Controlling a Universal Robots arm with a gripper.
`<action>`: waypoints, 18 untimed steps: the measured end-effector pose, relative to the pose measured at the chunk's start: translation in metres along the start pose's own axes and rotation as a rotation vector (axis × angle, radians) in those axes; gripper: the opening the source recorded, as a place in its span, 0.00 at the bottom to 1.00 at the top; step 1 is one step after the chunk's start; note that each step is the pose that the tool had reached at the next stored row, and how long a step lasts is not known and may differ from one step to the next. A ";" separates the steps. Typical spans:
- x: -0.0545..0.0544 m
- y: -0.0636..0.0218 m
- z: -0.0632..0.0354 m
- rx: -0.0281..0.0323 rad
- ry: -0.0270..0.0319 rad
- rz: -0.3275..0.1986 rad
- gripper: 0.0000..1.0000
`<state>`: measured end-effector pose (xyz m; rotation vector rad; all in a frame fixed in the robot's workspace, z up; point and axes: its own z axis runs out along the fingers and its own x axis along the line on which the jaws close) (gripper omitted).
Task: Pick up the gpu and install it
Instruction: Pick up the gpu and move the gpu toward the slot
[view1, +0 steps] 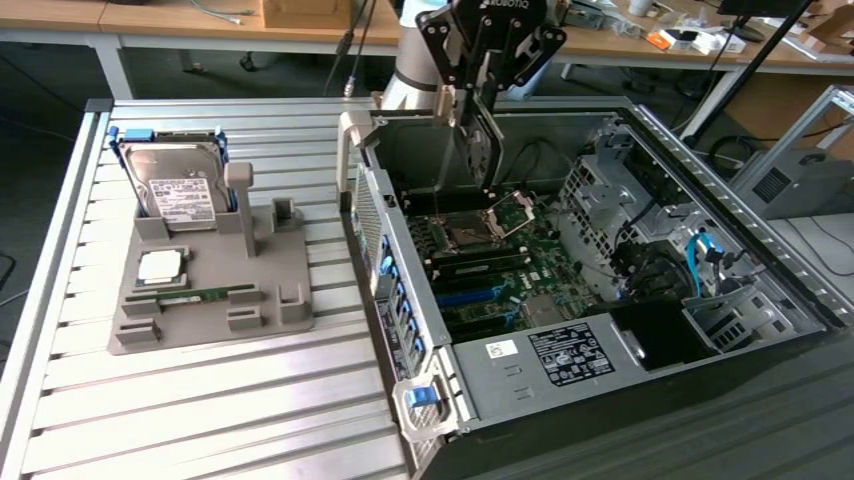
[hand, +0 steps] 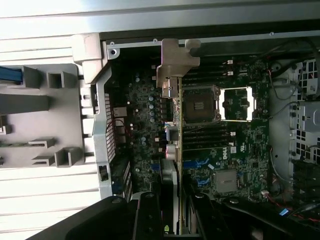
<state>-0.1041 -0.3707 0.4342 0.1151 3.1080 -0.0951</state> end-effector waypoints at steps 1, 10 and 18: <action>0.000 0.0000 0.0000 0.0001 0.0001 0.000 0.27; -0.002 0.0002 0.0003 0.0003 0.0000 0.000 0.27; -0.004 0.0004 0.0005 0.0009 0.0000 0.000 0.27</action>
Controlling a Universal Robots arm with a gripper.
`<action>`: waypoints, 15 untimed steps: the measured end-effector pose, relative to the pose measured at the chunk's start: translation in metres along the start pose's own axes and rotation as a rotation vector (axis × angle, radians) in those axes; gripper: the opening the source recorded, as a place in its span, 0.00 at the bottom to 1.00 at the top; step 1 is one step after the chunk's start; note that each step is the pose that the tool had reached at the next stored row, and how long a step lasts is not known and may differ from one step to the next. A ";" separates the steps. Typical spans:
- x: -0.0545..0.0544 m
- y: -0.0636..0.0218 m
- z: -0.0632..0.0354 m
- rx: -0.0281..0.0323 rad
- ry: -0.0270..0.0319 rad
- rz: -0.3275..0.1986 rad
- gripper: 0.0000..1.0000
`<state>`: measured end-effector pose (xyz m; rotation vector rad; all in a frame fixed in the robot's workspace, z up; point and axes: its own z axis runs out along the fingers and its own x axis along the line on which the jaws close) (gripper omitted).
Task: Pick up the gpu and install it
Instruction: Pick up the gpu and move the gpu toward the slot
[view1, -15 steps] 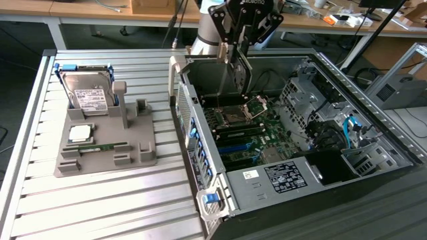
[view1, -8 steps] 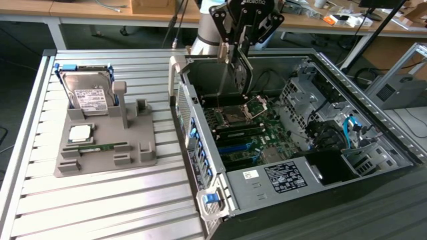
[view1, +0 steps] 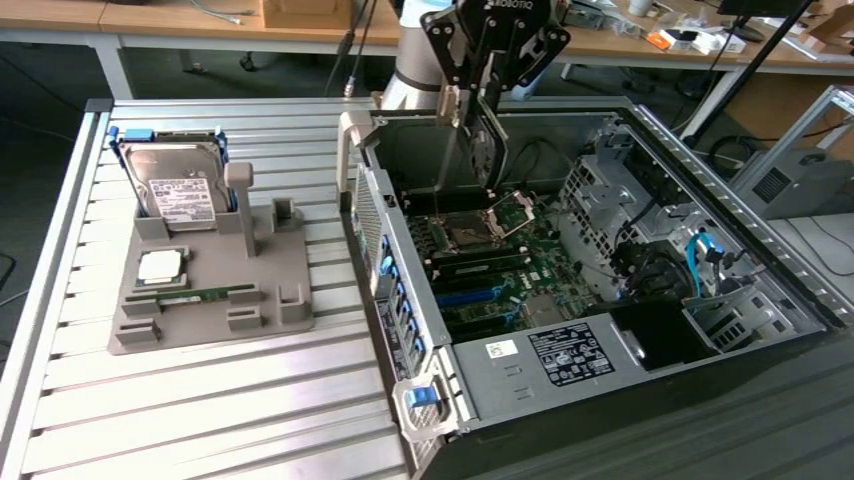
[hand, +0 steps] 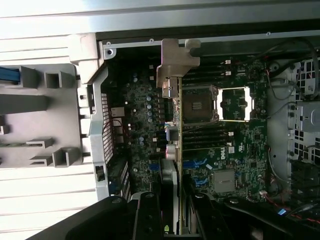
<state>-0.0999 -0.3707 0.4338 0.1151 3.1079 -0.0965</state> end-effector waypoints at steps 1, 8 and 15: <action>0.000 0.0000 0.0000 0.0000 -0.0001 0.000 0.27; -0.002 0.0002 0.0002 0.0004 -0.0001 0.000 0.27; -0.005 0.0004 0.0006 0.0009 -0.0001 0.000 0.27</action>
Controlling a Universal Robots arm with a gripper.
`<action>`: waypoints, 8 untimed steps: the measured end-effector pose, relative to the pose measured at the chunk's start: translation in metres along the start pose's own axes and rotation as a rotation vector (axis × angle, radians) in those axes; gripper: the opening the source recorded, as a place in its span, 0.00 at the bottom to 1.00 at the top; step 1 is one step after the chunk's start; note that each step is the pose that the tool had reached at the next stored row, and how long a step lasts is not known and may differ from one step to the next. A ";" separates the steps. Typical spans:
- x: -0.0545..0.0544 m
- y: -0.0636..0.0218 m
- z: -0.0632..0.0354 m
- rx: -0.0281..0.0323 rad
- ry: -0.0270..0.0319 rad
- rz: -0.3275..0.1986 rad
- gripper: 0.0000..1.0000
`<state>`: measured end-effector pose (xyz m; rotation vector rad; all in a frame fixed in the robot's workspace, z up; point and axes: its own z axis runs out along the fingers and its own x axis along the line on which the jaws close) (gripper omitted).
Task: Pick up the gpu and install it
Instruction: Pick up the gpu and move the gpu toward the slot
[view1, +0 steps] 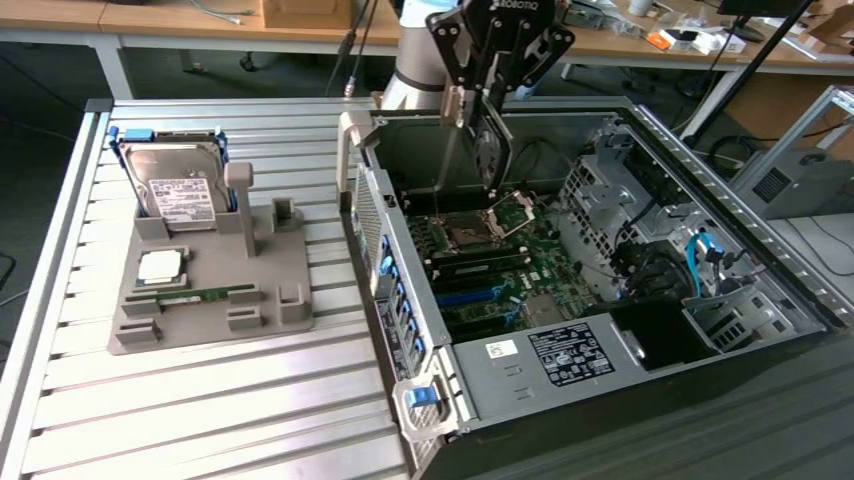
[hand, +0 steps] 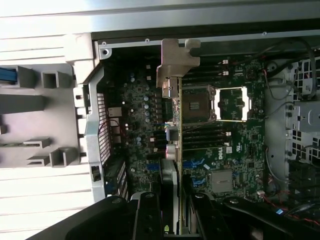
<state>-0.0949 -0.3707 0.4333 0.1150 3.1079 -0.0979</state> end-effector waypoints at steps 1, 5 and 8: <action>0.000 0.0000 0.0001 0.0000 0.0000 0.000 0.27; -0.002 0.0002 0.0002 0.0002 0.0000 0.000 0.27; -0.003 0.0003 0.0004 0.0003 0.0000 0.000 0.27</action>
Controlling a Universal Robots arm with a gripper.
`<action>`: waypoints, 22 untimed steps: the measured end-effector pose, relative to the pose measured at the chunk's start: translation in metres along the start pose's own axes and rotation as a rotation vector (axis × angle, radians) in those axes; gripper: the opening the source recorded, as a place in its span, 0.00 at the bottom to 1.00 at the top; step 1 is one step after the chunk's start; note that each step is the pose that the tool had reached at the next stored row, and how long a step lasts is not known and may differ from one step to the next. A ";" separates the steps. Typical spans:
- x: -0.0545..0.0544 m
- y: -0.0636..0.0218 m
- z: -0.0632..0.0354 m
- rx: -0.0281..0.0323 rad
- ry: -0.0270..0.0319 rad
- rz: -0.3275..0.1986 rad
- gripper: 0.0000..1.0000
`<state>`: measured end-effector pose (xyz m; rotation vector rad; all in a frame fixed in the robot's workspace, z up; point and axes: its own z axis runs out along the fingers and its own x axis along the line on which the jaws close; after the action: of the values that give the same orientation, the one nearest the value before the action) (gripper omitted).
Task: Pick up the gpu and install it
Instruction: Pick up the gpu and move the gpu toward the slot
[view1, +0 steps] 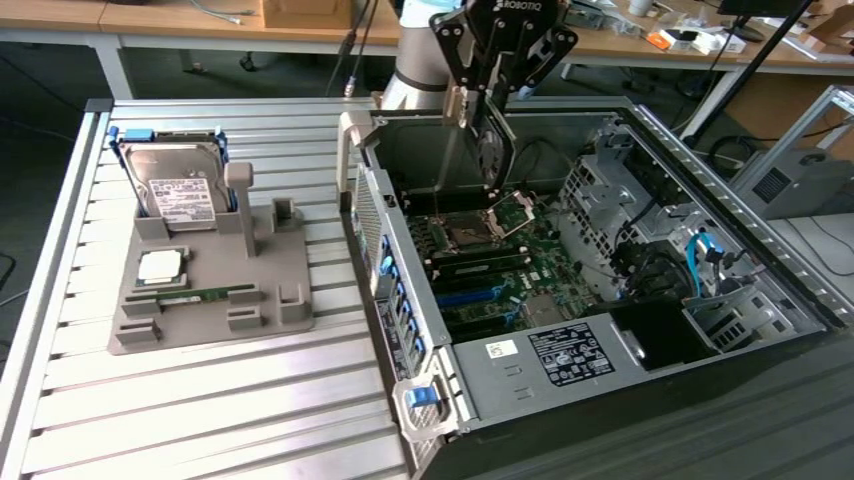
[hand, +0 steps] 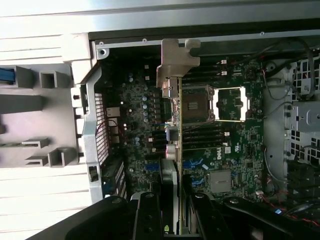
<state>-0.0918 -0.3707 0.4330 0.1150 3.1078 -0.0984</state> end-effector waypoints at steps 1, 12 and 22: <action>0.000 0.0000 0.0001 0.0000 -0.0001 0.000 0.27; -0.005 0.0004 0.0005 0.0007 -0.0001 0.000 0.27; -0.008 0.0006 0.0008 0.0010 -0.0001 0.000 0.27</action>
<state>-0.0842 -0.3707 0.4325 0.1149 3.1078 -0.0999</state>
